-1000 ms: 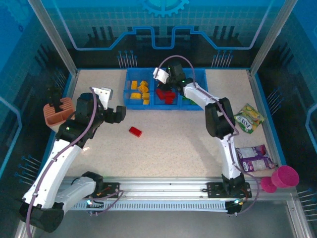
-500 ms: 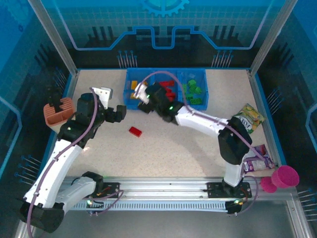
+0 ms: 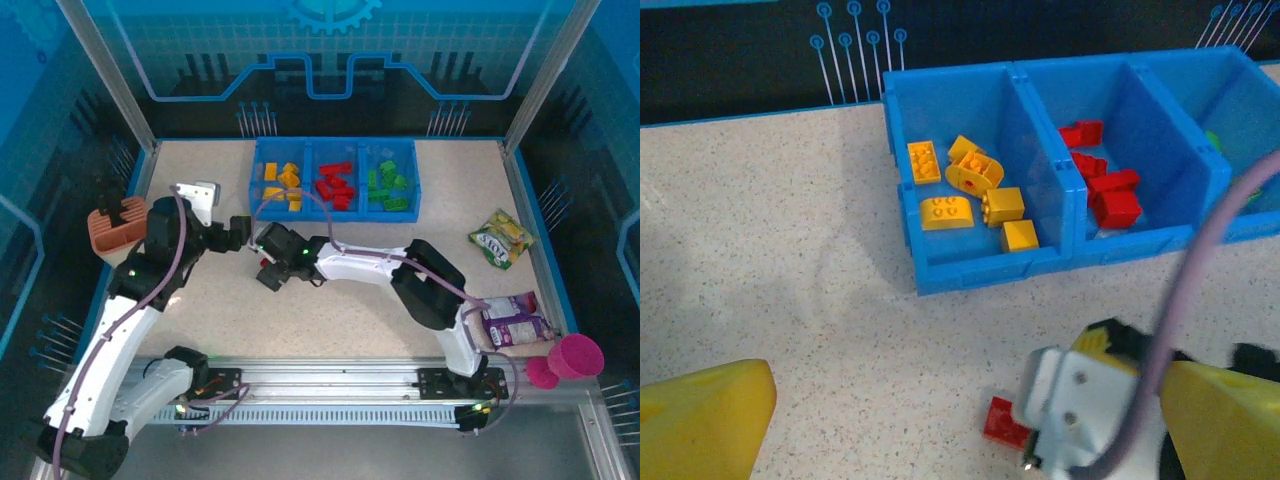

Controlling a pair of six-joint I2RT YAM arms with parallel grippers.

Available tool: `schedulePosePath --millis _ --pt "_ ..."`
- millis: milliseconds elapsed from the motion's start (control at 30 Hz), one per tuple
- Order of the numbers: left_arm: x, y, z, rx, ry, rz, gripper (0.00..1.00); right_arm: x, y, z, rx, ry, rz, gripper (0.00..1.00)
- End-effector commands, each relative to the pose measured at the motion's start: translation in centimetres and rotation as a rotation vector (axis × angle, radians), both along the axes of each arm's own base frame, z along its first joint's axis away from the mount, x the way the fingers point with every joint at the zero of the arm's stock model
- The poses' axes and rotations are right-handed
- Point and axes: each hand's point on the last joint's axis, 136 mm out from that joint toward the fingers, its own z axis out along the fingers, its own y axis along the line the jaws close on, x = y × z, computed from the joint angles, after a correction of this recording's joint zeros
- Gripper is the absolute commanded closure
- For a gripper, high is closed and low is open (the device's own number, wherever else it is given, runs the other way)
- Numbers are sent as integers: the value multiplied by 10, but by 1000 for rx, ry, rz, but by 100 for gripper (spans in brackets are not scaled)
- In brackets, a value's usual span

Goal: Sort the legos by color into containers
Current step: Pick up the lego from the center of the table, then place the lego in the container.

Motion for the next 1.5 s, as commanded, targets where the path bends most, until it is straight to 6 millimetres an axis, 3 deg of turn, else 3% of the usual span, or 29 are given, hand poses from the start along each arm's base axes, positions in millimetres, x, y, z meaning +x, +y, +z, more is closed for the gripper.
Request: schedulePosePath --millis 0,300,500,700,733,767,933,1000,1200,1333,1467 --pt "-4 -2 8 -34 -37 -9 1 -3 11 -7 29 108 -3 2" --pt "-6 -4 12 -52 -50 -18 1 12 7 -33 -47 155 -10 9" --pt "-6 -3 12 -48 -50 -14 1 15 10 -45 -36 222 7 27" --pt "-3 -3 10 -40 -42 -11 1 13 10 -50 -45 268 32 37" --pt "-3 -3 9 -39 -40 -10 1 13 9 -49 -49 269 32 41" --pt "-2 -3 9 -37 -39 -10 1 11 6 -64 -73 288 30 47" --pt "-1 -2 8 -31 -34 -6 1 16 -12 -70 -104 286 9 67" --pt "-1 -1 7 -25 -33 -1 0 19 -24 -52 -105 250 -4 69" --pt "-1 -4 13 -50 -41 -14 0 39 -90 7 -128 153 -81 70" --pt "0 -3 8 -42 -31 -10 1 67 -129 46 -97 113 -155 70" --pt "0 -3 7 -39 -24 -10 1 105 -147 71 -53 62 -194 70"
